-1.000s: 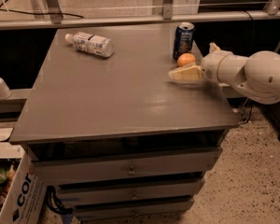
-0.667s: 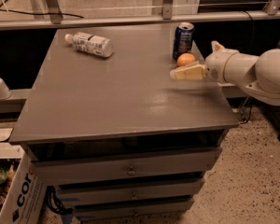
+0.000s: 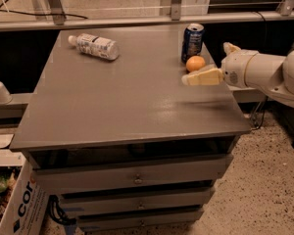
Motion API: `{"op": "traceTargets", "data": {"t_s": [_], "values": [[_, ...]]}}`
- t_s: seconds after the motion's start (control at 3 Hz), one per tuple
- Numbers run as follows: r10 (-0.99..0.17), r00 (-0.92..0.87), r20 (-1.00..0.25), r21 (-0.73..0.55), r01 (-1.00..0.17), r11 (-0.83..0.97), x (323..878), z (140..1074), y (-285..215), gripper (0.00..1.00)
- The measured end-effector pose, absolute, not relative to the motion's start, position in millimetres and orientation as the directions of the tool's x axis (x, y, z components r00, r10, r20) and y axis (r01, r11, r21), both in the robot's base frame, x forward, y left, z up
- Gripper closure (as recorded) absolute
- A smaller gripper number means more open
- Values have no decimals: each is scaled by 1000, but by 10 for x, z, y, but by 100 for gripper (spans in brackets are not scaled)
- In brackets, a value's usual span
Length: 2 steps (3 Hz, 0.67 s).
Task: Move orange near pepsi can
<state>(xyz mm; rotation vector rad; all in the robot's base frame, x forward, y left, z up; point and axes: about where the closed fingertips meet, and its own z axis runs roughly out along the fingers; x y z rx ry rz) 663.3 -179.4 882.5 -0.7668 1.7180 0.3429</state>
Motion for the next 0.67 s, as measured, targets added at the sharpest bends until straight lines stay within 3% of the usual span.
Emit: {"op": "traceTargets", "data": {"t_s": [0.33, 0.67], "values": [[-363, -123, -924, -194, -666, 720, 6599, 8976, -2151, 0], [-365, -121, -923, -196, -670, 716, 6591, 8998, -2163, 0]]}}
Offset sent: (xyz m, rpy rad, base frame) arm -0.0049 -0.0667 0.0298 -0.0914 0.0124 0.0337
